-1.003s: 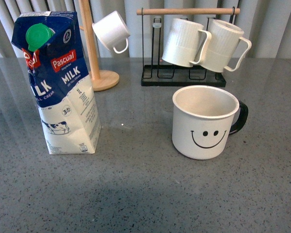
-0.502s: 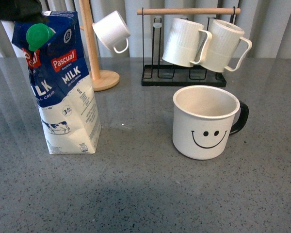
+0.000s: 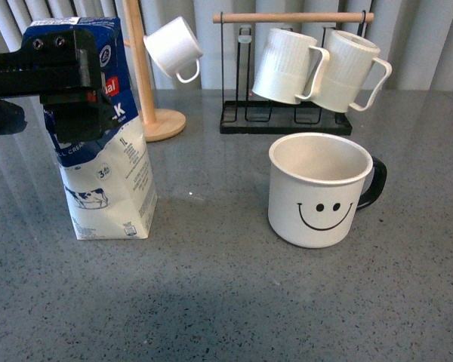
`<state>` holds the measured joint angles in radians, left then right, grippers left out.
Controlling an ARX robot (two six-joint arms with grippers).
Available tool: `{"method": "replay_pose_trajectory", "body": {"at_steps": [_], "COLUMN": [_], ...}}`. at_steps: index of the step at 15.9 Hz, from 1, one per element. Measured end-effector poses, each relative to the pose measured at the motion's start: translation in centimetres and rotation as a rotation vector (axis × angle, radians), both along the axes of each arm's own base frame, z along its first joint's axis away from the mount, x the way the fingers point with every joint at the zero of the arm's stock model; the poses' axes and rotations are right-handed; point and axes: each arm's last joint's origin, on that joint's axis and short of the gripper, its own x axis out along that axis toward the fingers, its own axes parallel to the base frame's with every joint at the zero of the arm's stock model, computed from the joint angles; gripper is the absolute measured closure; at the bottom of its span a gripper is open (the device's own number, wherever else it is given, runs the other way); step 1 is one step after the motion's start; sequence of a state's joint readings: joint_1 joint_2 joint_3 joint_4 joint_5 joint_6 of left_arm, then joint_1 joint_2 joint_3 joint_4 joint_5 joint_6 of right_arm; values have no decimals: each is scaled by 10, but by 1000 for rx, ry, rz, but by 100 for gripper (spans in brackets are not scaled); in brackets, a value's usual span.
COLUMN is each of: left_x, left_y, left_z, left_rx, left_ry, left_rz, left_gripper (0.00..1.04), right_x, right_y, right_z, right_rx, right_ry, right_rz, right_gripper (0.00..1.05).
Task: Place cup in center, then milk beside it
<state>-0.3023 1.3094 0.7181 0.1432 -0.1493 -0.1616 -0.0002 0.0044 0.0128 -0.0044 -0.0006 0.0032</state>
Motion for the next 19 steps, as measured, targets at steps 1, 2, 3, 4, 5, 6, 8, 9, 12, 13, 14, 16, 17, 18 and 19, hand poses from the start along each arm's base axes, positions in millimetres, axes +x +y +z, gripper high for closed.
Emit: {"method": "replay_pose_trajectory", "body": {"at_steps": [1, 2, 3, 4, 5, 6, 8, 9, 12, 13, 14, 16, 17, 18, 19], "left_x": [0, 0, -1, -2, -2, -3, -5, -6, -16, -19, -22, -26, -28, -27, -26], "left_y": [-1, -3, -5, -6, -7, -8, -9, -11, -23, -28, -32, -44, -50, -56, -62], "left_z": [-1, 0, 0, 0, 1, 1, 3, 4, 10, 13, 15, 19, 20, 19, 18], "left_rx": [-1, -2, -1, 0, 1, 1, 3, -5, -27, -41, -52, -72, -78, -87, -91], "left_ry": [0, -5, -7, -8, -11, -14, -20, -22, -29, -40, -49, -71, -83, -87, -88], "left_rz": [-2, -9, -14, -17, -19, -22, -12, -11, -38, -41, -41, -40, -36, -35, -39], "left_gripper": [25, 36, 47, 58, 69, 78, 99, 103, 103, 103, 103, 103, 103, 103, 103], "right_x": [0, 0, 0, 0, 0, 0, 0, 0, 0, 0, 0, 0, 0, 0, 0], "right_y": [0, 0, 0, 0, 0, 0, 0, 0, 0, 0, 0, 0, 0, 0, 0], "right_z": [0, 0, 0, 0, 0, 0, 0, 0, 0, 0, 0, 0, 0, 0, 0], "right_rx": [0, 0, 0, 0, 0, 0, 0, 0, 0, 0, 0, 0, 0, 0, 0], "right_ry": [0, 0, 0, 0, 0, 0, 0, 0, 0, 0, 0, 0, 0, 0, -1], "right_rz": [0, 0, 0, 0, 0, 0, 0, 0, 0, 0, 0, 0, 0, 0, 0], "right_gripper": [7, 7, 7, 7, 7, 7, 7, 7, 7, 7, 7, 7, 7, 7, 7]}}
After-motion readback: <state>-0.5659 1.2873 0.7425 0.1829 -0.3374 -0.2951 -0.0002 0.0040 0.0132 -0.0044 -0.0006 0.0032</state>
